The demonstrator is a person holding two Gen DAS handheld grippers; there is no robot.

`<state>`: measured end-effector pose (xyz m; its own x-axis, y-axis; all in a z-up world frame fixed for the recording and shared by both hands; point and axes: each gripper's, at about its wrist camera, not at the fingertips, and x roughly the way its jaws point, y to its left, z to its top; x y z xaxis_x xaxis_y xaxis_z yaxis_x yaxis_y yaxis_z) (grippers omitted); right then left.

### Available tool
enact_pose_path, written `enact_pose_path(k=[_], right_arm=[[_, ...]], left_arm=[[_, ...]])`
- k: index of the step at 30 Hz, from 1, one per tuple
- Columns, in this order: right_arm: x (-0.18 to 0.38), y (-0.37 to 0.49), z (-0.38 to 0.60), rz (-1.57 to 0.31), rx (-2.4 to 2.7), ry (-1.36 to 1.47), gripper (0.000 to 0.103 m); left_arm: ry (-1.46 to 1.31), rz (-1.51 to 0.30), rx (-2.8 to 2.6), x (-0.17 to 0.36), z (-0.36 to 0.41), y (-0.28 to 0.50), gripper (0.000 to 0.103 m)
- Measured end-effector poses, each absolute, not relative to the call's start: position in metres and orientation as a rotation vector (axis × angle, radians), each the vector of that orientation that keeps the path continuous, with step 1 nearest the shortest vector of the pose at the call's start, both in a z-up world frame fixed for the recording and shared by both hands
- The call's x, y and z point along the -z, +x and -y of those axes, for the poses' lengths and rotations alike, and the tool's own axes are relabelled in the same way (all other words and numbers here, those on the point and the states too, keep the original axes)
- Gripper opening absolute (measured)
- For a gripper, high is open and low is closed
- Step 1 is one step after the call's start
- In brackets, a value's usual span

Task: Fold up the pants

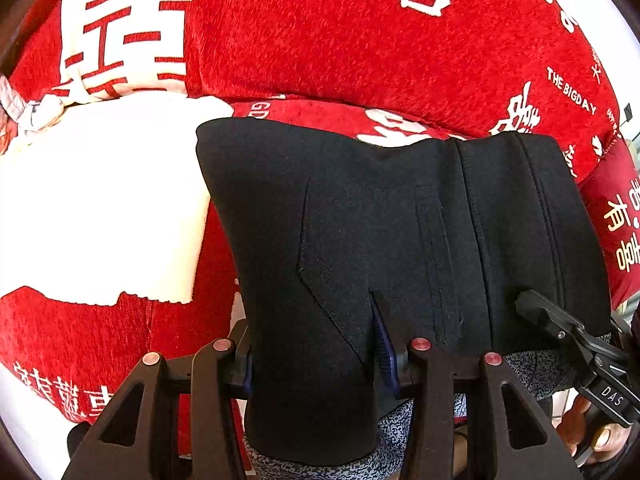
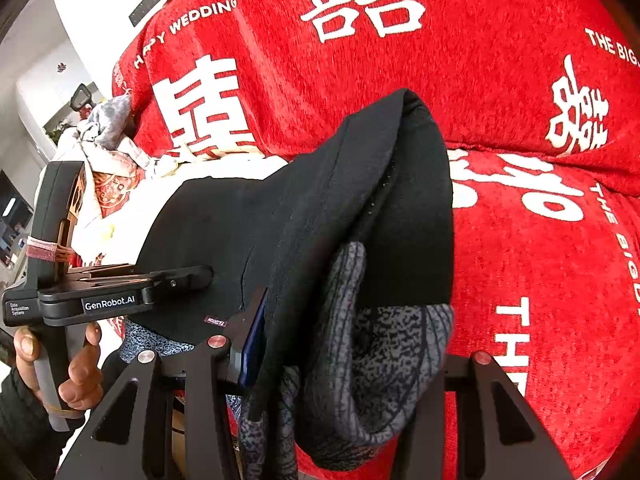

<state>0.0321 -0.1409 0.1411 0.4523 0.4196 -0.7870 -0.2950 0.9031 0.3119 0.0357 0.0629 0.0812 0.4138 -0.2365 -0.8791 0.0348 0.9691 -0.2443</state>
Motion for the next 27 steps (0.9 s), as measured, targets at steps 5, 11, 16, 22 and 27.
enact_pose_path(k=[5, 11, 16, 22, 27], right_arm=[[-0.12, 0.041, 0.134, -1.061, -0.427, 0.145, 0.048], [-0.087, 0.05, 0.134, -1.128, -0.389, 0.154, 0.049], [-0.076, 0.055, 0.143, -1.147, -0.376, 0.187, 0.055], [-0.06, 0.058, 0.156, -1.206, -0.327, 0.269, 0.078], [-0.079, 0.046, 0.17, -1.15, -0.239, 0.256, 0.08]], left_arm=[[-0.198, -1.182, 0.167, -0.06, -0.067, 0.046, 0.047], [-0.217, -1.226, 0.162, -0.03, -0.071, 0.053, 0.05], [-0.24, -1.216, 0.164, -0.022, -0.076, 0.054, 0.065], [-0.238, -1.202, 0.139, -0.021, -0.084, 0.049, 0.082], [-0.338, -1.183, 0.08, -0.037, -0.113, 0.025, 0.082]])
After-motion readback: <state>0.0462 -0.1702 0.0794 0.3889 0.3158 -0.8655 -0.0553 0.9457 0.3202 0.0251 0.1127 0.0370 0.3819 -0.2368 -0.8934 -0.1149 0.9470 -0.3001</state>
